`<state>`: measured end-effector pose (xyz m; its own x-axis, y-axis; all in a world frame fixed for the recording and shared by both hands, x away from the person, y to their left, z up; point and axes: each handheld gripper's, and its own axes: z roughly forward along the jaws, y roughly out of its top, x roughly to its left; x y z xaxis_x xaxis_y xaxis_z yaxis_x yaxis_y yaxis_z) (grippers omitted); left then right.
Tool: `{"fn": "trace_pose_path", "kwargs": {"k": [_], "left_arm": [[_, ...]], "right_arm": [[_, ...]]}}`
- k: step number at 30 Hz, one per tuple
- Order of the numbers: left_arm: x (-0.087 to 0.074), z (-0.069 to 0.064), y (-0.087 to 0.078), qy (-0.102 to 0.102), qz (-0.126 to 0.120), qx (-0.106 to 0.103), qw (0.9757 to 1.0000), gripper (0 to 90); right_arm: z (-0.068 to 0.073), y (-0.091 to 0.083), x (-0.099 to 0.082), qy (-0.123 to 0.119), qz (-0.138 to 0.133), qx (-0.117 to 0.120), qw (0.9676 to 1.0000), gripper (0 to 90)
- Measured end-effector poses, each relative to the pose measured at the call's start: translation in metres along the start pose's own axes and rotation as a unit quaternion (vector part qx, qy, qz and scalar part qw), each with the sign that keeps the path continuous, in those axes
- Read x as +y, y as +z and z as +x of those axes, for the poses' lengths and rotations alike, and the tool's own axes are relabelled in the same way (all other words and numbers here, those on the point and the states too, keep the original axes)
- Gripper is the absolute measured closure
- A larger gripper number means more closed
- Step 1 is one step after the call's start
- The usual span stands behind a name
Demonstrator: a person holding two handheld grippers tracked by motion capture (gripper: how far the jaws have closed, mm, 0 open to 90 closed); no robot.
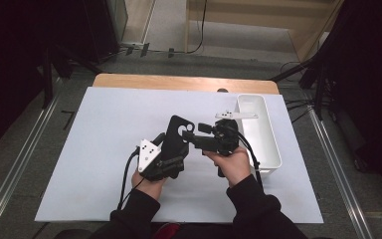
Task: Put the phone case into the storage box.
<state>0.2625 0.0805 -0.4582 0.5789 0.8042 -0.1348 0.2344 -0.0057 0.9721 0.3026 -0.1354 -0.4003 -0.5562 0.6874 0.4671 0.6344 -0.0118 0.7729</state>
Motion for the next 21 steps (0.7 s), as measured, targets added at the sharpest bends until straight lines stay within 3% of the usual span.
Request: {"fn": "trace_pose_path", "kwargs": {"k": [5,21], "left_arm": [[0.0001,-0.0007,-0.0003,0.003,0.000,0.001,1.0000,14.6],[0.0003,-0.0023,-0.0010,0.006,-0.005,-0.002,1.0000,14.5]], "right_arm": [[-0.0022,0.0026,0.0002,0.011,0.006,0.007,0.9999,26.3],[-0.0034,0.0080,0.0011,0.047,0.024,0.019,0.9984,55.1]]}}
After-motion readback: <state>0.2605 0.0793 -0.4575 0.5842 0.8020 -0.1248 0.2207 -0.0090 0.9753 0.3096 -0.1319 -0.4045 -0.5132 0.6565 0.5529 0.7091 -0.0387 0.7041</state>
